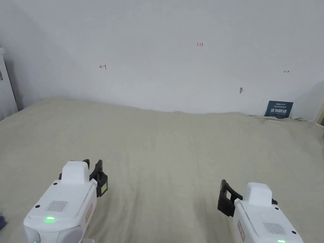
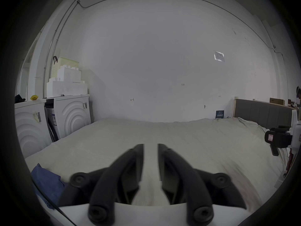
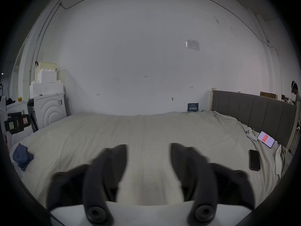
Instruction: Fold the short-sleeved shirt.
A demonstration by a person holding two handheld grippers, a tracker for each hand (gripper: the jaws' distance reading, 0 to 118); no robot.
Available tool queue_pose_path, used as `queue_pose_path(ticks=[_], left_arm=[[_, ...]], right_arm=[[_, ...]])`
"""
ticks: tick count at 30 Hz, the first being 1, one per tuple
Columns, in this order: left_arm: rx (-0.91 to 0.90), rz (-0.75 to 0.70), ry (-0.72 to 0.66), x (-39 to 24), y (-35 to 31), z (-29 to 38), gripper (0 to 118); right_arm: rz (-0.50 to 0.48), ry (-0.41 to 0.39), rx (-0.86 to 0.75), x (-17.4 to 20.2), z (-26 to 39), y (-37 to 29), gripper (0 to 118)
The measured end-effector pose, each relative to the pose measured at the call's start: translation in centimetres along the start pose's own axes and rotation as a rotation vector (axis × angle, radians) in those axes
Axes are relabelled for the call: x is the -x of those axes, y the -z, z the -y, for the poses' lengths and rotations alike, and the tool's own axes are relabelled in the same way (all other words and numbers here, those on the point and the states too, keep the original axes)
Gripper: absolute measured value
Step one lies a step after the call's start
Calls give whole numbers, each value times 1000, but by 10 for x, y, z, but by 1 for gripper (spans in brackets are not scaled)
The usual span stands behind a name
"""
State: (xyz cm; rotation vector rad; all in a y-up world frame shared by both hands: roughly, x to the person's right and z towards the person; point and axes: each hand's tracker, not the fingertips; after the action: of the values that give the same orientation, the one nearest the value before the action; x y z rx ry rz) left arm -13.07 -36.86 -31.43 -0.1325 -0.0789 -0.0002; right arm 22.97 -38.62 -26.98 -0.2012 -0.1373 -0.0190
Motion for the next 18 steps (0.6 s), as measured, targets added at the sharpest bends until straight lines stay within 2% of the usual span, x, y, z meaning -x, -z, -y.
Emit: queue_pose_path(ticks=[2, 4, 7, 11, 14, 18], left_arm=[[2, 3, -6, 1, 1, 0, 69], [-5, -7, -9, 1, 0, 0, 76], [-4, 5, -23, 3, 1, 0, 78], [9, 1, -36, 3, 3, 0, 104], [-7, 5, -72, 5, 3, 0, 118], [-18, 76, -104, 8, 2, -1, 118]], right_arm=[[-9, 7, -6, -3, 1, 0, 73], [-11, 3, -11, -3, 2, 1, 81], [4, -1, -19, -4, 1, 1, 84], [36, -17, -19, -3, -1, 2, 86], [37, -13, -24, -4, -2, 3, 86], [46, 2, -11, -5, -5, 6, 86]])
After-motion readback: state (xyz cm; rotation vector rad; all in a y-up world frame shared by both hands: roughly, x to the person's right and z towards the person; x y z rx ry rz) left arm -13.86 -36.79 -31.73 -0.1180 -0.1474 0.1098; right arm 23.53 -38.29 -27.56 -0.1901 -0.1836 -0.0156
